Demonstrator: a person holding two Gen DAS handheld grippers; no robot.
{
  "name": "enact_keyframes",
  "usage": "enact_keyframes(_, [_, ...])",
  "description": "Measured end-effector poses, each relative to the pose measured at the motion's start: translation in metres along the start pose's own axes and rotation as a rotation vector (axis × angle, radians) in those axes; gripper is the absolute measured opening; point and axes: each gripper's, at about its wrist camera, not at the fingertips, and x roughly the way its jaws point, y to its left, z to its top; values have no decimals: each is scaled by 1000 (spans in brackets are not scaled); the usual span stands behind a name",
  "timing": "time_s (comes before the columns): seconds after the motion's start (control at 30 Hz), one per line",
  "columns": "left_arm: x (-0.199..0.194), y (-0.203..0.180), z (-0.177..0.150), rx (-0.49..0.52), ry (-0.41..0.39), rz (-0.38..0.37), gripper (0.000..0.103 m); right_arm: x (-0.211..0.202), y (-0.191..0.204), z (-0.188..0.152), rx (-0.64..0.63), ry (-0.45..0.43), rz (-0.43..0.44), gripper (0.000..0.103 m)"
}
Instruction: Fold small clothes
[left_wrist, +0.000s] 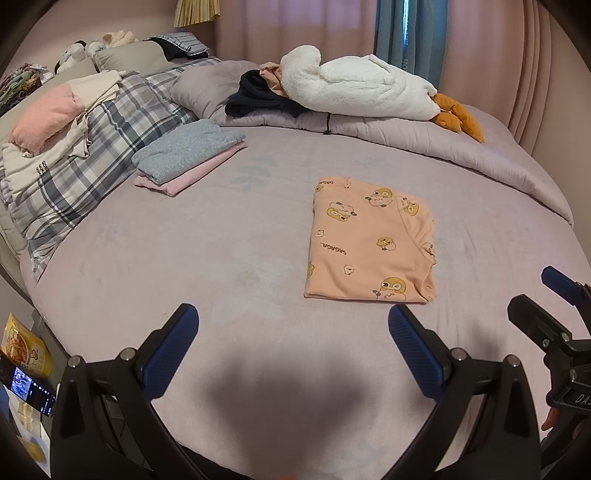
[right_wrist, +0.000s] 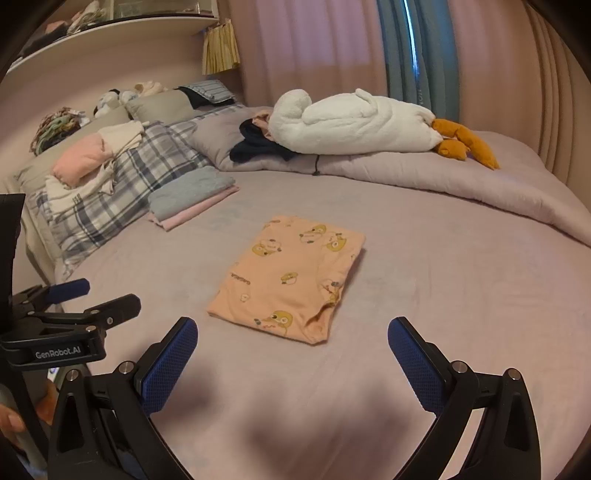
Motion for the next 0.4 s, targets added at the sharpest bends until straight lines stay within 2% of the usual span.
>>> enact_keyframes(0.4, [-4, -1, 0, 8, -17, 16, 103, 0, 0, 0, 0, -1, 2, 102])
